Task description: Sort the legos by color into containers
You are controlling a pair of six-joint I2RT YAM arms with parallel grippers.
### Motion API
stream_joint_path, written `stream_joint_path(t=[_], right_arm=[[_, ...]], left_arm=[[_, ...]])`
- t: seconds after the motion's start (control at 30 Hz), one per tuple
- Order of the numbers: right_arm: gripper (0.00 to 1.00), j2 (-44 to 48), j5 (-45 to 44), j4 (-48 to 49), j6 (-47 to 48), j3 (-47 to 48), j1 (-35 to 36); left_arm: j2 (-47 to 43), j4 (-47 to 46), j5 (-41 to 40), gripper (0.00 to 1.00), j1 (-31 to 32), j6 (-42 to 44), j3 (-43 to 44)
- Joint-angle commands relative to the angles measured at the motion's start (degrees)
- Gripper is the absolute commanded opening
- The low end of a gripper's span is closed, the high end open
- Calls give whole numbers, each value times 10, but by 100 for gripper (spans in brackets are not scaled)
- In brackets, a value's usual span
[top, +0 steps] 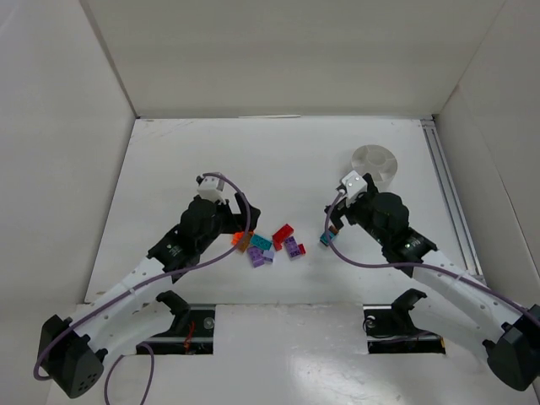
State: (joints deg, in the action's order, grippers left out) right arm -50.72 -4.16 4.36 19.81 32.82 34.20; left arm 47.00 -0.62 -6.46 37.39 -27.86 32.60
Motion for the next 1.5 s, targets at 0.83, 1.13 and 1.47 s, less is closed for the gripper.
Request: stream_joint_path(t=[0.83,1.13,1.47], right_arm=[[88,-284,-3,-23,22,148,253],[83,-456,9,20,-28,254,264],[77,-522,-20,36,-72,284,264]], left_arm=[[-16,81,-177,100,1,-137,-18],[-56,151,-256,100,-9,-212,-11],[-61,157,-256,100,-14,-223,-11]])
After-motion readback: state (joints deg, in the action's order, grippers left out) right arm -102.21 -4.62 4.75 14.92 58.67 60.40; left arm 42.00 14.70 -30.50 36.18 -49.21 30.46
